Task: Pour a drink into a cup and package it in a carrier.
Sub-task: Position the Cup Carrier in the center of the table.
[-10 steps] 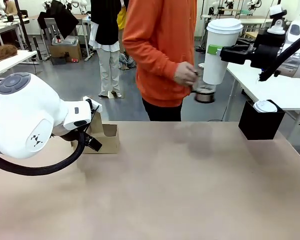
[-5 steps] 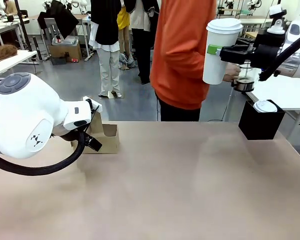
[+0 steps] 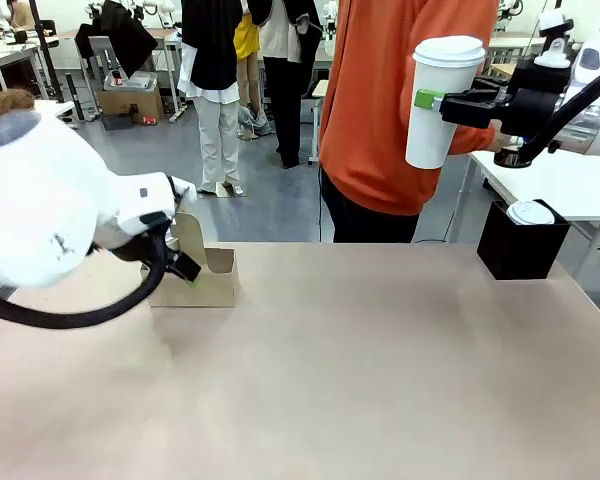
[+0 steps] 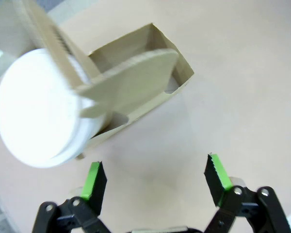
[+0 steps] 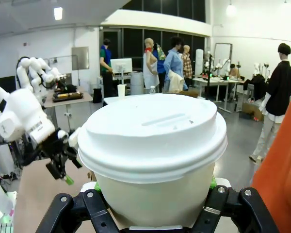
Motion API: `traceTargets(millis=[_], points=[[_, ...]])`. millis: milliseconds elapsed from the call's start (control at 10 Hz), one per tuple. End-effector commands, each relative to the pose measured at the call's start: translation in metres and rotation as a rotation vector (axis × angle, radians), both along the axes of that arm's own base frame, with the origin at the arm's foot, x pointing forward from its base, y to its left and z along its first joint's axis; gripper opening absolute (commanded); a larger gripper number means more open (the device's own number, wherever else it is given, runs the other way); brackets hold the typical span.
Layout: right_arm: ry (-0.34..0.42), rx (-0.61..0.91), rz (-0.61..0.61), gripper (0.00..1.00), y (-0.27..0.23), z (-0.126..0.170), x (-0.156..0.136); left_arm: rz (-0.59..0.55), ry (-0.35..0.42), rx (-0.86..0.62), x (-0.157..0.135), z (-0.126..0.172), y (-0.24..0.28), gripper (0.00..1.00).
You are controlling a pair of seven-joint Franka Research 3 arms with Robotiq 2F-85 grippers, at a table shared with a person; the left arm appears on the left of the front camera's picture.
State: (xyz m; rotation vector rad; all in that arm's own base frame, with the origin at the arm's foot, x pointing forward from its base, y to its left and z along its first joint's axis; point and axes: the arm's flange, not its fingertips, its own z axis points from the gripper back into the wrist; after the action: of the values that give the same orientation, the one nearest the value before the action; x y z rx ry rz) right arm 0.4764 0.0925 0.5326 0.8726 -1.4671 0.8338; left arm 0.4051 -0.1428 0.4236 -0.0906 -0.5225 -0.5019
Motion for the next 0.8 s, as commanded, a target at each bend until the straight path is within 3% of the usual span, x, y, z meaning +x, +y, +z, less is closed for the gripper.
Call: traceTargets(millis=[0,300,500,700], points=[[-0.012,-0.008,-0.015,0.8,0.003,0.005,0.001,0.068,0.04,-0.005,-0.005,0.049,0.006,1.0],[-0.012,-0.008,-0.015,0.8,0.003,0.005,0.001,0.133,0.08,0.022,0.014,0.114,-0.007,1.0],[-0.012,-0.008,-0.015,0.8,0.003,0.005,0.001,0.176,0.117,0.02,0.046,0.127,-0.018,1.0],[-0.012,-0.008,-0.015,0.8,0.003,0.005,0.001,0.228,0.154,0.045,0.083,0.122,-0.027,1.0]])
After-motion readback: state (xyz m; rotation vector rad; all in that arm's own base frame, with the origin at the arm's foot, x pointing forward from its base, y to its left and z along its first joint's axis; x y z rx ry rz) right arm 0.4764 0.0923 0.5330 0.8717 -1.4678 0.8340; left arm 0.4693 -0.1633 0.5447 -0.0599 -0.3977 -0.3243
